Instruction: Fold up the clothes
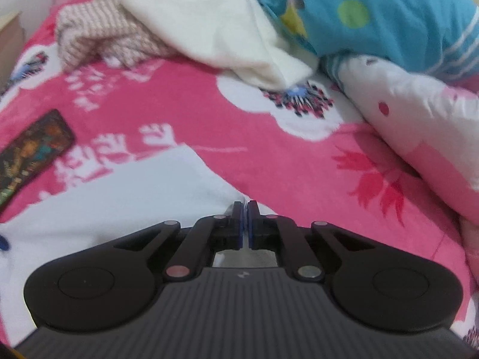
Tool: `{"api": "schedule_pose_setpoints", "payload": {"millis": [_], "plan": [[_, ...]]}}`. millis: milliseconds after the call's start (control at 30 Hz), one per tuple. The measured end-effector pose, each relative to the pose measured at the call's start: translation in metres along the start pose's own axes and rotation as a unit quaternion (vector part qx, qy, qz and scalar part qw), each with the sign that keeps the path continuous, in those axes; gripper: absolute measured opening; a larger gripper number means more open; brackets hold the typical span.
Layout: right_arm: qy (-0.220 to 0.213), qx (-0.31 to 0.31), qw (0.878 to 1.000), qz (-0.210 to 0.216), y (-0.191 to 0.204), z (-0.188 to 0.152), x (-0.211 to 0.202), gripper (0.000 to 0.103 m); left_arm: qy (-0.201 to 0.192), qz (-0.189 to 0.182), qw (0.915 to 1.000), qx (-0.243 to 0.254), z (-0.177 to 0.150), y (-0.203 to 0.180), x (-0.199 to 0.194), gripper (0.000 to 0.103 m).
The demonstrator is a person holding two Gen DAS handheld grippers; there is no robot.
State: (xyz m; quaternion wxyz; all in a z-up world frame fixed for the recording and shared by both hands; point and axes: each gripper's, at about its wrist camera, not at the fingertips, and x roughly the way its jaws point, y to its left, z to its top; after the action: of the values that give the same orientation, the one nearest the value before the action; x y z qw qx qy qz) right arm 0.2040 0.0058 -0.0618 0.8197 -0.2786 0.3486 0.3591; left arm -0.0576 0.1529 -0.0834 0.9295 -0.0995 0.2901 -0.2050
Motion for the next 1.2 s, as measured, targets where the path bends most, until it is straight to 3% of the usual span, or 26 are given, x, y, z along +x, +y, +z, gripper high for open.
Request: {"api": "schedule_pose_setpoints", "payload": {"millis": [233, 467, 533, 633, 700, 800, 900, 1033, 1200], "plan": [[0.001, 0.028, 0.999, -0.044, 0.002, -0.014, 0.028, 0.003, 0.002, 0.004, 1.0, -0.001, 0.001, 0.0, 0.001, 0.05], [-0.087, 0.131, 0.986, -0.054, -0.021, -0.017, -0.047, 0.009, -0.015, 0.023, 0.9996, -0.006, 0.003, -0.001, -0.002, 0.056], [-0.113, 0.172, 0.977, -0.054, -0.025, -0.027, -0.077, 0.023, -0.023, 0.033, 0.9992, -0.005, 0.005, -0.002, -0.004, 0.057], [-0.142, 0.211, 0.964, -0.077, -0.028, -0.054, -0.127, 0.06, -0.033, 0.046, 0.9984, -0.007, 0.008, -0.006, -0.008, 0.057], [-0.15, 0.216, 0.958, -0.118, -0.025, -0.074, -0.16, 0.065, -0.046, 0.052, 0.9976, -0.006, 0.011, -0.009, -0.014, 0.057], [-0.155, 0.225, 0.946, -0.176, -0.018, -0.105, -0.199, 0.085, -0.072, 0.058, 0.9957, -0.005, 0.017, -0.014, -0.021, 0.057], [-0.172, 0.261, 0.933, -0.18, -0.016, -0.138, -0.231, 0.099, -0.082, 0.052, 0.9952, -0.014, 0.026, -0.019, -0.02, 0.057], [-0.191, 0.284, 0.922, -0.183, -0.011, -0.176, -0.252, 0.102, -0.068, 0.049, 0.9965, -0.007, 0.036, -0.031, -0.005, 0.057], [-0.181, 0.262, 0.922, -0.222, -0.003, -0.189, -0.245, 0.102, -0.034, 0.073, 0.9966, 0.016, 0.037, -0.044, 0.021, 0.057]]}}
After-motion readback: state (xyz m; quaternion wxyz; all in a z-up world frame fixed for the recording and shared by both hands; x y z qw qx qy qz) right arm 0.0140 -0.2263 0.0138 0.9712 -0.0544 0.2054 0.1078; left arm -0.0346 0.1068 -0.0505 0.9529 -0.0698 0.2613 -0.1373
